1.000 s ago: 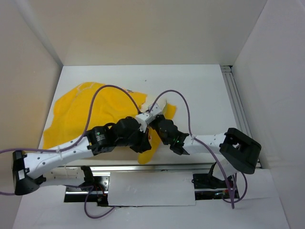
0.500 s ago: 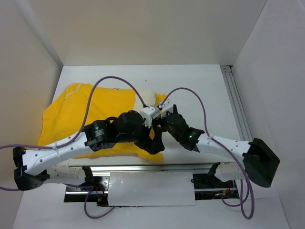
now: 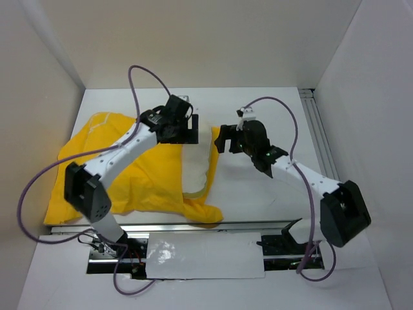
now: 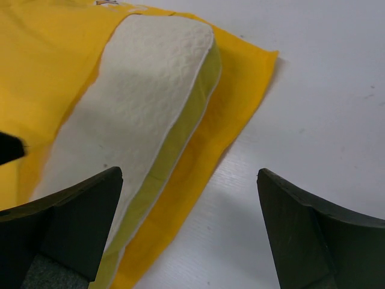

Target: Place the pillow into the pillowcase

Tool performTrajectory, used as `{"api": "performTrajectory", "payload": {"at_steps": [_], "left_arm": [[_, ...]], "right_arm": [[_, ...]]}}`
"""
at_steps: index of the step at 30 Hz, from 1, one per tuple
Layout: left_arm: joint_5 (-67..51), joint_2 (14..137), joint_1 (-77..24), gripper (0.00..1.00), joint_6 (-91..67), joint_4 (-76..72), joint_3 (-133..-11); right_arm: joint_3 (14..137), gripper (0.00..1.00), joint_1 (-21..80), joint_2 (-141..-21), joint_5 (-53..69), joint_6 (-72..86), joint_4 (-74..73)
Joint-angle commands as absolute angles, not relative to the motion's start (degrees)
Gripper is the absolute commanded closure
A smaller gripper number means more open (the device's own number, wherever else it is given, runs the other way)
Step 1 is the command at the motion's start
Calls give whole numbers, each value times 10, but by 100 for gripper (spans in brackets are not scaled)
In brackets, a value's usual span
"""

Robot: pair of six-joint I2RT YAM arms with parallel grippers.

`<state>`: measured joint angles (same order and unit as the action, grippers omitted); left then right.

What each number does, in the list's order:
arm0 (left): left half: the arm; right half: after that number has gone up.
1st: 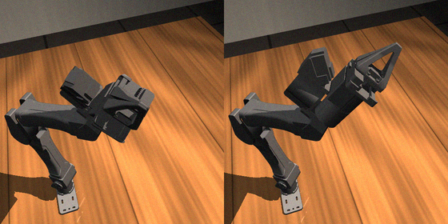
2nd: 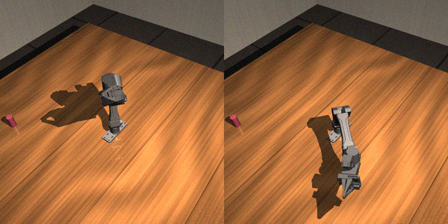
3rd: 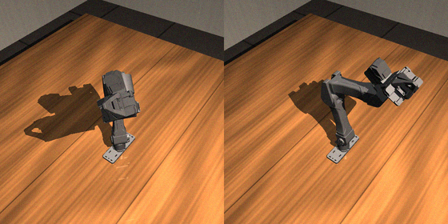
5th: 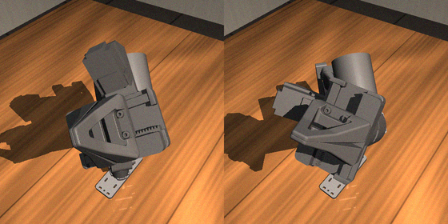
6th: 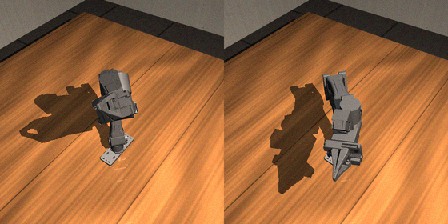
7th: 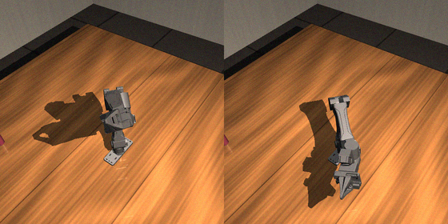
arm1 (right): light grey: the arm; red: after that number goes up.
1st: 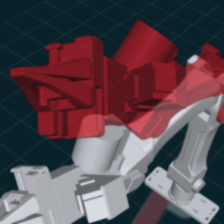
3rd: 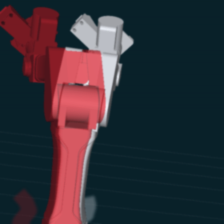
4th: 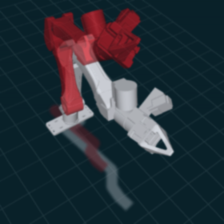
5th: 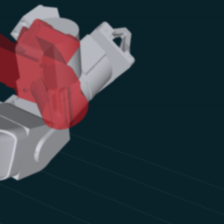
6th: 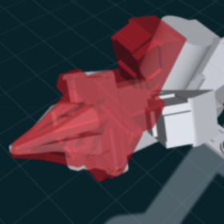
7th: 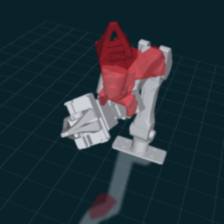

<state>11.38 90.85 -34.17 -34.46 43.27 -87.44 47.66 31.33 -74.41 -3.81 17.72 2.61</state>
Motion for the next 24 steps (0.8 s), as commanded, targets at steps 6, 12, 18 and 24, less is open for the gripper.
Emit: {"api": "performTrajectory", "payload": {"at_steps": [6, 12, 18, 24], "left_arm": [[147, 1106, -274, 12, -297, 490, -1020], [161, 1142, -256, 20, -287, 490, -1030], [163, 1176, -256, 94, -298, 496, -1036], [180, 1151, -250, 100, -298, 502, -1062]], "right_arm": [[599, 0, 288, -901, 86, 272, 81], [622, 0, 277, -960, 111, 295, 106], [650, 0, 277, -1011, 130, 307, 112], [679, 0, 292, -1056, 191, 308, 142]]}}
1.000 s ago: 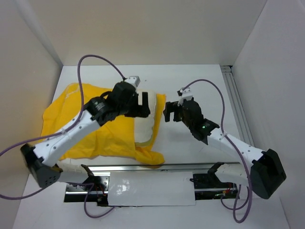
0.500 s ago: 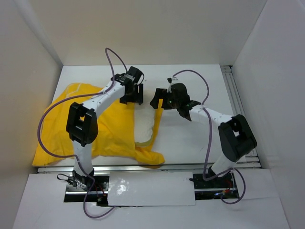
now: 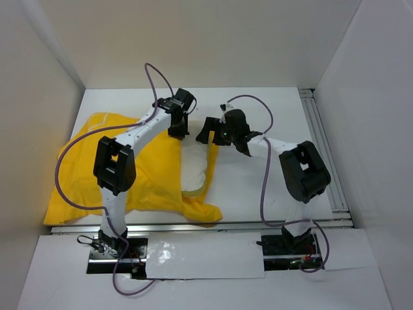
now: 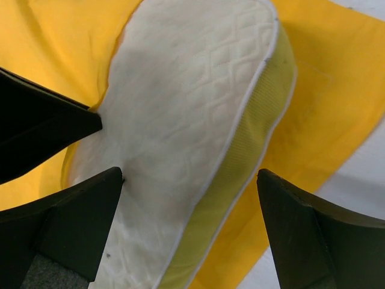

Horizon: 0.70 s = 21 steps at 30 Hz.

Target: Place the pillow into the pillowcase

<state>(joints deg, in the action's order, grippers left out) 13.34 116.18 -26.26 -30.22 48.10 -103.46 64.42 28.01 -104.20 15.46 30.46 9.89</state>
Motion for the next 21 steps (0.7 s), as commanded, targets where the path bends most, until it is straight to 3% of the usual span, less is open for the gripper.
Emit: {"api": "performTrajectory", "payload": {"at_steps": [1, 4, 5, 6, 7, 10, 16, 21], "left_arm": [[186, 1144, -250, 100, -298, 502, -1069], [198, 1111, -256, 100, -298, 502, -1075], [198, 1103, -256, 100, -298, 507, -1089], [192, 1096, -256, 100, -298, 507, -1094], [172, 1082, -256, 100, -288, 507, -1101], [171, 1077, -266, 100, -282, 511, -1145], [162, 1037, -297, 100, -287, 536, -1220], [118, 1016, -375, 100, -274, 501, -1297]], "right_arm": [[697, 0, 305, -1065, 191, 308, 136], [720, 4, 316, -1090, 175, 301, 120], [720, 28, 316, -1103, 180, 301, 134], [725, 68, 316, -1109, 185, 301, 146], [725, 100, 316, -1109, 185, 295, 158], [705, 100, 323, -1087, 260, 234, 222], [498, 100, 349, -907, 330, 144, 497], [557, 100, 365, -1008, 357, 181, 548]]}}
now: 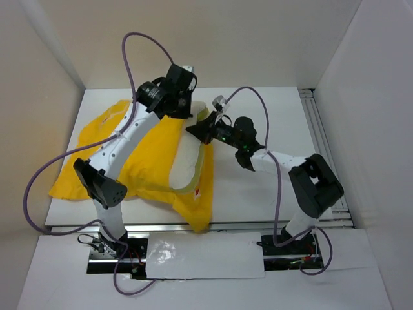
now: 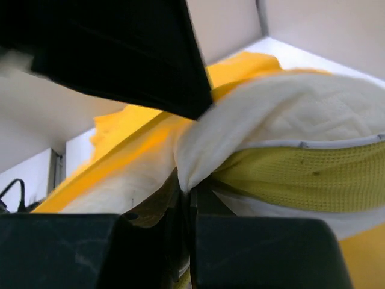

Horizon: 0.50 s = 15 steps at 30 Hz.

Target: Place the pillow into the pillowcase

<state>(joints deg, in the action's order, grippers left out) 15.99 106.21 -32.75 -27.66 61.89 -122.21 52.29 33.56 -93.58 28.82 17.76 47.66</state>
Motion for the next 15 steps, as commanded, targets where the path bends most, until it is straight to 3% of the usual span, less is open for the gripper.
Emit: {"api": "performTrajectory", "payload": {"at_steps": [1, 9, 12, 15], "left_arm": [[113, 1016, -387, 100, -274, 501, -1297], [158, 968, -473, 100, -279, 494, -1235], [153, 975, -473, 100, -279, 494, -1230], [146, 991, -466, 100, -279, 494, -1218]], "right_arm": [[580, 100, 365, -1024, 341, 201, 561], [692, 100, 351, -1110, 138, 192, 449], [717, 100, 345, -1131, 133, 207, 442], [690, 100, 331, -1131, 203, 249, 497]]}}
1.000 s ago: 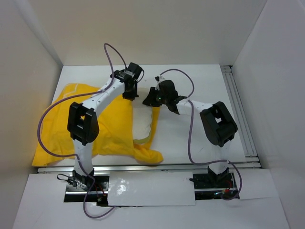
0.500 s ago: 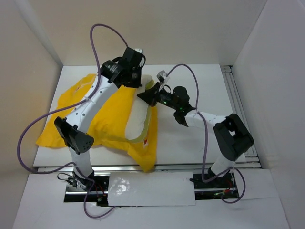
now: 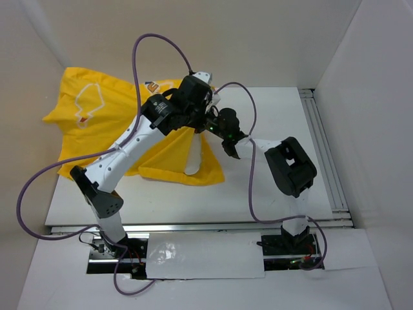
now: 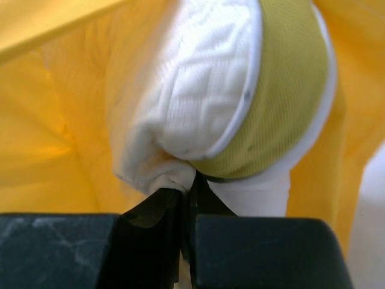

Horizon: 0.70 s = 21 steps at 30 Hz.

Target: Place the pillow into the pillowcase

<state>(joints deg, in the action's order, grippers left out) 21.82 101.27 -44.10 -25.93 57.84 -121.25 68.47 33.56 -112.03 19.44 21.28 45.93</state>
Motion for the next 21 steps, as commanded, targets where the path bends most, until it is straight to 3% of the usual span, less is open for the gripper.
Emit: {"api": "performTrajectory", "payload": {"at_steps": [1, 5, 6, 13, 19, 20, 21], "left_arm": [[140, 991, -449, 100, -279, 494, -1218], [111, 1021, -397, 100, -292, 489, -1196], [106, 1021, -389, 100, -297, 482, -1187], [29, 1073, -348, 100, -292, 448, -1179], [18, 1102, -330, 100, -287, 448, -1139], [18, 1102, -325, 96, -278, 448, -1133], [18, 1109, -325, 87, -278, 454, -1124]], "right_arm": [[676, 98, 331, -1117, 221, 257, 534], [636, 89, 331, -1068, 201, 258, 447], [623, 80, 325, -1059, 193, 258, 423], [594, 55, 319, -1022, 262, 258, 342], [555, 23, 293, -970, 204, 280, 238], [547, 18, 287, -946, 199, 286, 213], [538, 6, 281, -932, 183, 291, 200]]}}
